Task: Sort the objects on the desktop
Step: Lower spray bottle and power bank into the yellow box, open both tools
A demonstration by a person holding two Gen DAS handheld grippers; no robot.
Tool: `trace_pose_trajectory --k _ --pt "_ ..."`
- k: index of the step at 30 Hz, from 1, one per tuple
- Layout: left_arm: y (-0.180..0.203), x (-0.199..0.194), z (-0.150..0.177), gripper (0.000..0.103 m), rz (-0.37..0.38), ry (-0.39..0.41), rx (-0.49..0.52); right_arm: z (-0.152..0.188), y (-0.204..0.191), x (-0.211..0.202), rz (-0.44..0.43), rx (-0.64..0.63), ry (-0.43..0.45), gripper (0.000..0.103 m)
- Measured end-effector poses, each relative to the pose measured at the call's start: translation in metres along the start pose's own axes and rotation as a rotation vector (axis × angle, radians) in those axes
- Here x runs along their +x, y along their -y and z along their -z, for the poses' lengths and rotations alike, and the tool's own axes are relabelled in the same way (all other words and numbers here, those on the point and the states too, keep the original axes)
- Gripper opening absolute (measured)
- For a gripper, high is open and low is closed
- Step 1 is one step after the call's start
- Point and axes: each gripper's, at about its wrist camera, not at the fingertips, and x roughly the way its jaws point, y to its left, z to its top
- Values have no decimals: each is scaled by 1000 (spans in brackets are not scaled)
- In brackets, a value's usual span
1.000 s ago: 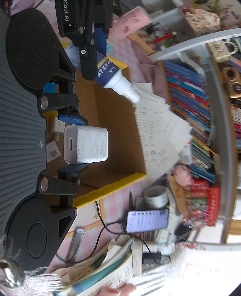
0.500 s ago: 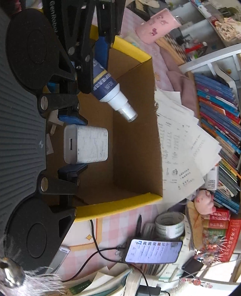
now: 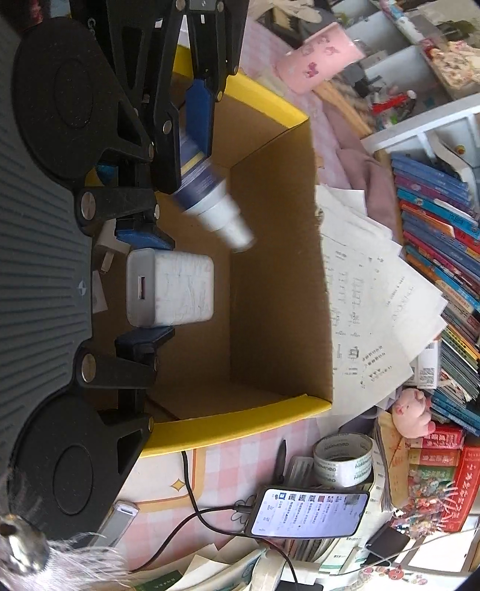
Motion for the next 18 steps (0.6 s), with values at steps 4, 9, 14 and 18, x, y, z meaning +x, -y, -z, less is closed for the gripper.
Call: trace_pose_trajectory --k 4,9,14,18 --pt "3 -15 1 53 -18 80 16 0 1 -12 -1 25 70 42" --pt "3 -29 6 56 -35 137 26 3 -2 -25 19 43 124 47" --pt "-3 -47 16 58 -44 196 12 9 -13 -34 32 42 149 49" --pt "-9 -60 26 61 -39 229 4 15 -26 -43 51 32 168 50"
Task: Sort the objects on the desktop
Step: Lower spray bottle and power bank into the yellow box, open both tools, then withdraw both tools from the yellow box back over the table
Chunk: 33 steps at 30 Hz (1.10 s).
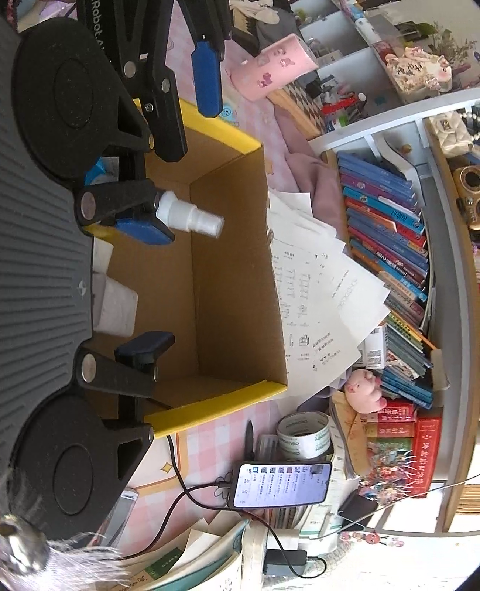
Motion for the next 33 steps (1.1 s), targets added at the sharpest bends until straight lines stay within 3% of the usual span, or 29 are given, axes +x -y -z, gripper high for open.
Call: trace_pose_trajectory --k 17,23,33 --pt "-41 -64 48 67 36 30 -16 38 -72 -46 106 34 73 51" --pt "-57 -92 71 68 -45 27 15 61 -106 -62 123 27 68 52" --pt "-88 -131 113 72 -41 -27 -16 104 -157 -84 143 67 56 54"
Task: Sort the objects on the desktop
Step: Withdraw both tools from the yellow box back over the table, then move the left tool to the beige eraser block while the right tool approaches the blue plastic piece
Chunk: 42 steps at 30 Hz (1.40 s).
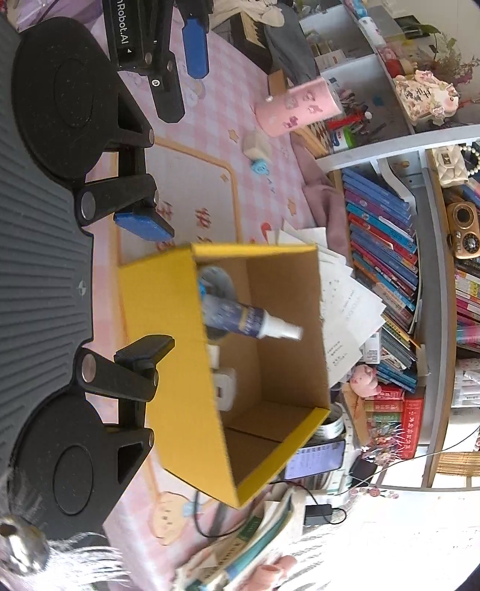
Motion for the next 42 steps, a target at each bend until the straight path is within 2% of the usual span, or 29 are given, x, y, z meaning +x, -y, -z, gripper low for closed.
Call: trace_pose_trajectory --k 10,12,21,31,42 --pt "-28 -30 30 72 -49 -34 2 21 -48 -10 -48 -19 -7 57" --pt "-33 -34 34 83 -64 -41 1 21 -57 -10 -62 -34 -13 58" --pt "-57 -51 49 85 -120 -47 -48 23 -94 -5 -126 -120 -38 61" --pt "-72 -59 56 86 -146 -57 -96 23 -116 -1 -159 -175 -69 61" --pt "-86 -45 55 86 -180 -92 -125 12 -128 24 -200 -211 -95 62"
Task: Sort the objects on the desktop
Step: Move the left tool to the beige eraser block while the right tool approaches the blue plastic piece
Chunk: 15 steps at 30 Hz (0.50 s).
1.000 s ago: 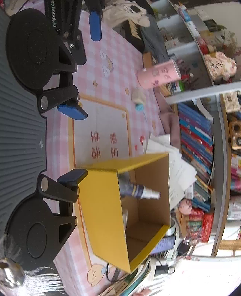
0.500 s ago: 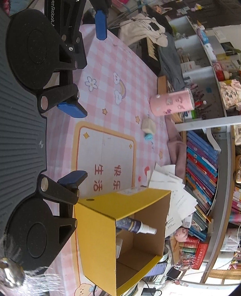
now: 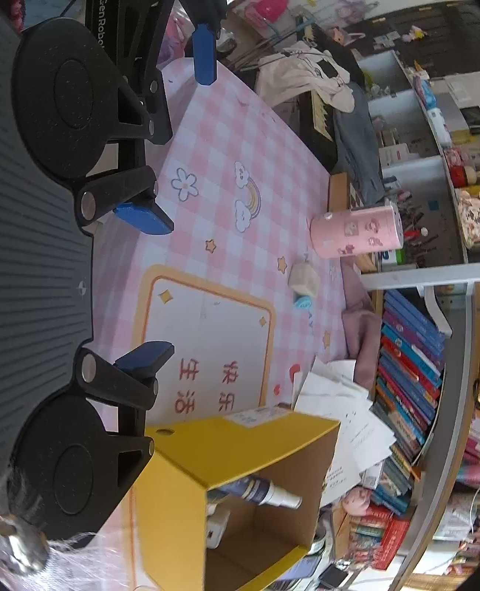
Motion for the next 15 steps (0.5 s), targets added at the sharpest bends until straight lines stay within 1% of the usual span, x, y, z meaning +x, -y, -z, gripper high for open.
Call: trace_pose_trajectory --k 6,15 --pt "-8 21 -20 86 -25 -2 -4 -23 6 25 -18 -9 -4 62" --pt "-13 65 -57 86 -26 -2 -5 -72 22 66 -25 -50 -1 61"
